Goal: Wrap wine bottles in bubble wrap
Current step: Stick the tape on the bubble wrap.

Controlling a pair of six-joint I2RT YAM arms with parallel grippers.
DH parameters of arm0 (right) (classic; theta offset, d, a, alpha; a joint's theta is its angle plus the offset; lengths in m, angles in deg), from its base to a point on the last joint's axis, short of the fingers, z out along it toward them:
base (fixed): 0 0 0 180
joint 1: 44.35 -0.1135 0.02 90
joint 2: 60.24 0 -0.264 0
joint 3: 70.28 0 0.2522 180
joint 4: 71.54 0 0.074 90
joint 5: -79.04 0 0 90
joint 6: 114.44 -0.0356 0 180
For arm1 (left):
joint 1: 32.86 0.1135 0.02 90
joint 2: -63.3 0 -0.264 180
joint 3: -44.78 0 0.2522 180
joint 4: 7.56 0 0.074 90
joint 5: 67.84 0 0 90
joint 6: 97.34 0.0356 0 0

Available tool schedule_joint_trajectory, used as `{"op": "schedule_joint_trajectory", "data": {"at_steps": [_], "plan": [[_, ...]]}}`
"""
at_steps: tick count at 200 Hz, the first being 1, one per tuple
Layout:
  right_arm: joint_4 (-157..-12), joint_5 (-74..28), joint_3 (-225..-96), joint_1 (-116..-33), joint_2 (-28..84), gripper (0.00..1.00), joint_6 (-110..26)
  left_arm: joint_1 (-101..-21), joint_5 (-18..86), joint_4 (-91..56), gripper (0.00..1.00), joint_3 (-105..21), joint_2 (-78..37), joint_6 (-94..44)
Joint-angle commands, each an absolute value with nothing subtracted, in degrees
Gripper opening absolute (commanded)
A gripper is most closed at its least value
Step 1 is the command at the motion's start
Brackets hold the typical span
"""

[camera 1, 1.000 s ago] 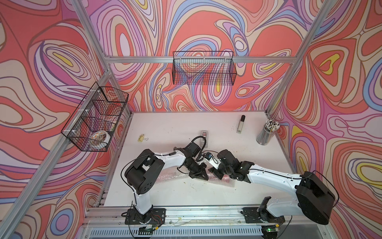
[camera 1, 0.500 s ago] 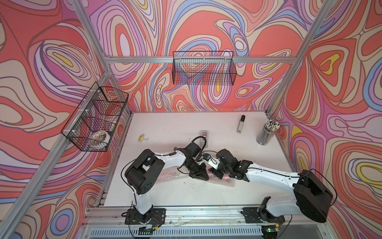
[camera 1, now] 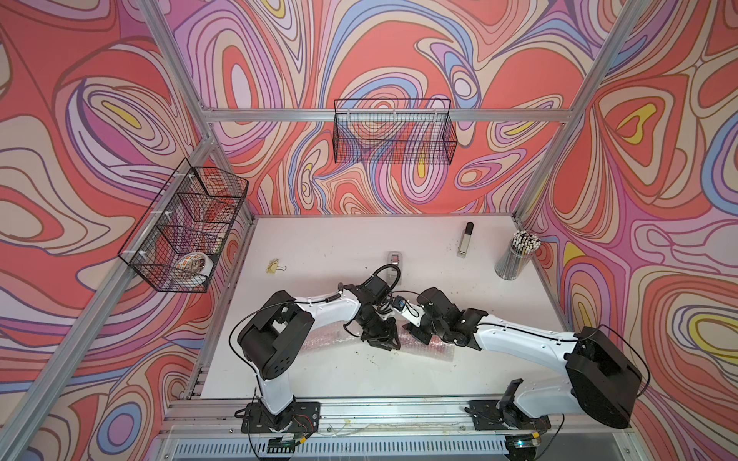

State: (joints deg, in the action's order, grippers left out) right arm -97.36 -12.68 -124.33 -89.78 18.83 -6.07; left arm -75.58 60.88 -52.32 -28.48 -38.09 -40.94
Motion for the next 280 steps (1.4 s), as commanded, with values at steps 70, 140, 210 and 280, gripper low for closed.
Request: {"op": "schedule_joint_trajectory", "data": {"at_steps": [70,140,210,280], "plan": [[-102.6,-13.4,-122.9,-89.6,19.9,0.41,-5.9,-77.1,46.9,-65.3,0.41,-28.5,-27.1,-41.9],[-102.2,-14.6,-122.5,-89.6,19.5,0.42,-6.5,-77.1,43.8,-57.0,0.28,-15.6,-3.1,-58.0],[-101.0,-16.0,-122.7,-89.6,20.6,0.42,-7.6,-86.6,37.8,-14.2,0.05,-0.7,-4.6,-73.0],[-101.1,-15.8,-122.5,-89.6,20.1,0.42,-7.6,-87.9,40.3,22.1,0.00,7.1,-25.1,-81.9]]}}
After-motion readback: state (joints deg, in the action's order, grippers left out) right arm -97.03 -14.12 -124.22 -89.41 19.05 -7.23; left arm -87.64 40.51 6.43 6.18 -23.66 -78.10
